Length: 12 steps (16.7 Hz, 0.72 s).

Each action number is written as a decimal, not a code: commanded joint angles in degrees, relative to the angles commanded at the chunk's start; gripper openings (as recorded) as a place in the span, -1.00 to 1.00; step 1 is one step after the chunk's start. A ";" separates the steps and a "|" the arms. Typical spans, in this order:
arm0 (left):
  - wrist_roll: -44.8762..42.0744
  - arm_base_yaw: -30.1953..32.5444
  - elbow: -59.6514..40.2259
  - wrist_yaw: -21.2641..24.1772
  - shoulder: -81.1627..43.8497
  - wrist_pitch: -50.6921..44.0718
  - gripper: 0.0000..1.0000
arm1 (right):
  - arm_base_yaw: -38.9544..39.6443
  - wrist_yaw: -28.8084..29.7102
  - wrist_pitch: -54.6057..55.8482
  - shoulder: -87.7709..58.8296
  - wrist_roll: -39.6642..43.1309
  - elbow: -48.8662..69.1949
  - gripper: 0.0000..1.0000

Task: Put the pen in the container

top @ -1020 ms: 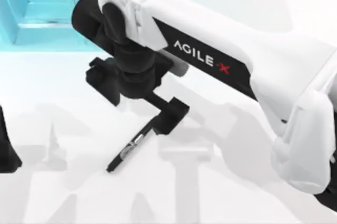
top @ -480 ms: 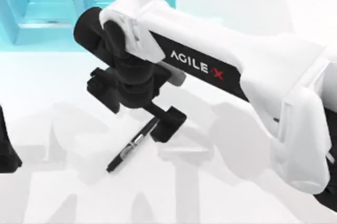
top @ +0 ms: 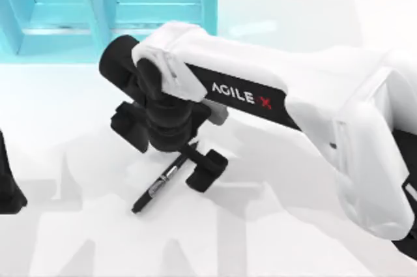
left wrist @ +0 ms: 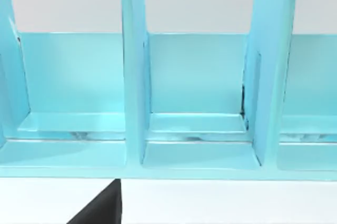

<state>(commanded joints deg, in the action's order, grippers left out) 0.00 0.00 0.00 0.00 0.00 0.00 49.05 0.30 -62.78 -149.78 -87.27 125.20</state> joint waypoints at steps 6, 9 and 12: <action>0.00 0.00 0.00 0.00 0.00 0.00 1.00 | 0.00 0.00 0.00 0.00 0.00 0.00 0.55; 0.00 0.00 0.00 0.00 0.00 0.00 1.00 | 0.00 0.00 0.00 0.00 0.00 0.00 0.10; 0.00 0.00 0.00 0.00 0.00 0.00 1.00 | 0.00 0.00 0.00 0.00 0.00 0.00 -0.36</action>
<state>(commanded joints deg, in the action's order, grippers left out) 0.00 0.00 0.00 0.00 0.00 0.00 49.05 0.30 -62.78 -149.78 -87.27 125.20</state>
